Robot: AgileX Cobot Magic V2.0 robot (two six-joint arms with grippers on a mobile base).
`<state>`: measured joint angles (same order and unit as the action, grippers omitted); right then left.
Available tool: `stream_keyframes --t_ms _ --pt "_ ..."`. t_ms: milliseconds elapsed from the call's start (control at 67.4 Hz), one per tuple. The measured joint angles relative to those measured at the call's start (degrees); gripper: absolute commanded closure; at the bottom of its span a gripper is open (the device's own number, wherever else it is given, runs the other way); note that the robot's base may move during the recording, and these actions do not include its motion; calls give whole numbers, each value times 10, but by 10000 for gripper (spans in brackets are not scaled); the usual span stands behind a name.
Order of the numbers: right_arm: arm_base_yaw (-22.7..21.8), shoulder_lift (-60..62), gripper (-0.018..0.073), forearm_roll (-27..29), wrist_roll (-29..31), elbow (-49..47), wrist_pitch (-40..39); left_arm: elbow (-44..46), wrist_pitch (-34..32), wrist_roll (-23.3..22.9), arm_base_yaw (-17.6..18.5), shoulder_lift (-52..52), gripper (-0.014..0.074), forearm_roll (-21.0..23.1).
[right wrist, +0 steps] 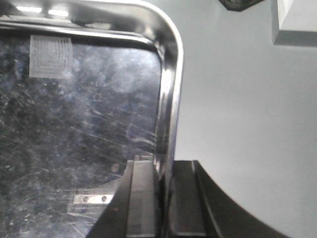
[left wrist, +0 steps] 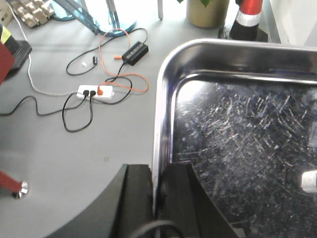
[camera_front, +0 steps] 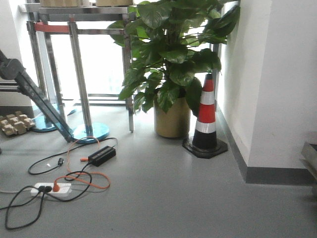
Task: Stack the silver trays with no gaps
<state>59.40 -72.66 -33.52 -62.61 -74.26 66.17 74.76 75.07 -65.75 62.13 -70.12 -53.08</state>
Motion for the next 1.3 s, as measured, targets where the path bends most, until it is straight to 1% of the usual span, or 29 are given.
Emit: stream_keyframes --t_ms 1305 --pt "0 0 578 0 0 0 -4 0 0 1 0 0 605 -6"
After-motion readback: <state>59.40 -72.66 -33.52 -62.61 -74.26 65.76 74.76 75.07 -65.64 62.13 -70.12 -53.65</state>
